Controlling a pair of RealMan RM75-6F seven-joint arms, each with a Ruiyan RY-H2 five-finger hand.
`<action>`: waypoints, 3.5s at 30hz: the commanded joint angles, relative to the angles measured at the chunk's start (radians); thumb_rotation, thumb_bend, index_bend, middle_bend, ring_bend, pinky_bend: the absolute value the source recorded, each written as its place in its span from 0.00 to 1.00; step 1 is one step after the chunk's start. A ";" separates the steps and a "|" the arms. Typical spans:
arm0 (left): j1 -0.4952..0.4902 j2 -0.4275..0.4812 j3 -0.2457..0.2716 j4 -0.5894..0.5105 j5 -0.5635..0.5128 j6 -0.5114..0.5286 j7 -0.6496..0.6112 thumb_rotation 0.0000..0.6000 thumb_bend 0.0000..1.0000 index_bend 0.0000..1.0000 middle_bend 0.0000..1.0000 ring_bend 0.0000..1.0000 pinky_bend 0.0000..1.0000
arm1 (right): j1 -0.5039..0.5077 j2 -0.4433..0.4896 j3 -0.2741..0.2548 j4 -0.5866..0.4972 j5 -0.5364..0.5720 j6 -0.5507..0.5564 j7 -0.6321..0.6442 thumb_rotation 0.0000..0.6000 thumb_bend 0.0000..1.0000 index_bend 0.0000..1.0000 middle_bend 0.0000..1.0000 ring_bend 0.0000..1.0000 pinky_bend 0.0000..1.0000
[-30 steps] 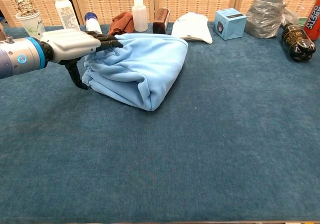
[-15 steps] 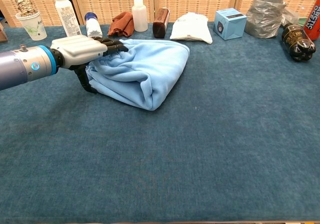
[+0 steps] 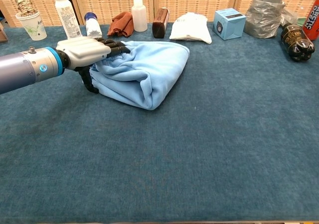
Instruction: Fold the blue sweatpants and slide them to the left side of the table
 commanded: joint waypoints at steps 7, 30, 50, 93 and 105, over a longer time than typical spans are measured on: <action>0.007 -0.032 -0.005 0.023 -0.025 0.026 0.069 1.00 0.80 0.41 0.27 0.42 0.42 | -0.004 0.005 0.003 -0.004 -0.005 0.005 0.005 1.00 0.00 0.00 0.00 0.00 0.00; 0.017 -0.060 0.012 0.098 0.091 0.168 -0.076 1.00 1.00 0.79 0.61 0.65 0.78 | -0.006 0.014 0.006 -0.016 -0.012 0.001 0.009 1.00 0.00 0.00 0.00 0.00 0.00; 0.086 0.066 0.017 -0.019 0.148 0.333 -0.148 1.00 1.00 0.81 0.64 0.68 0.81 | -0.007 0.019 0.004 -0.036 -0.024 0.001 0.000 1.00 0.00 0.00 0.00 0.00 0.00; 0.506 0.132 0.158 0.353 0.173 0.513 -0.711 0.57 0.97 0.39 0.11 0.13 0.32 | -0.004 0.027 -0.006 -0.088 -0.054 0.010 -0.044 1.00 0.00 0.00 0.00 0.00 0.00; 0.529 0.217 0.152 0.160 0.153 0.462 -0.518 0.51 0.70 0.00 0.00 0.00 0.00 | -0.004 0.030 -0.011 -0.094 -0.065 0.014 -0.034 1.00 0.00 0.00 0.00 0.00 0.00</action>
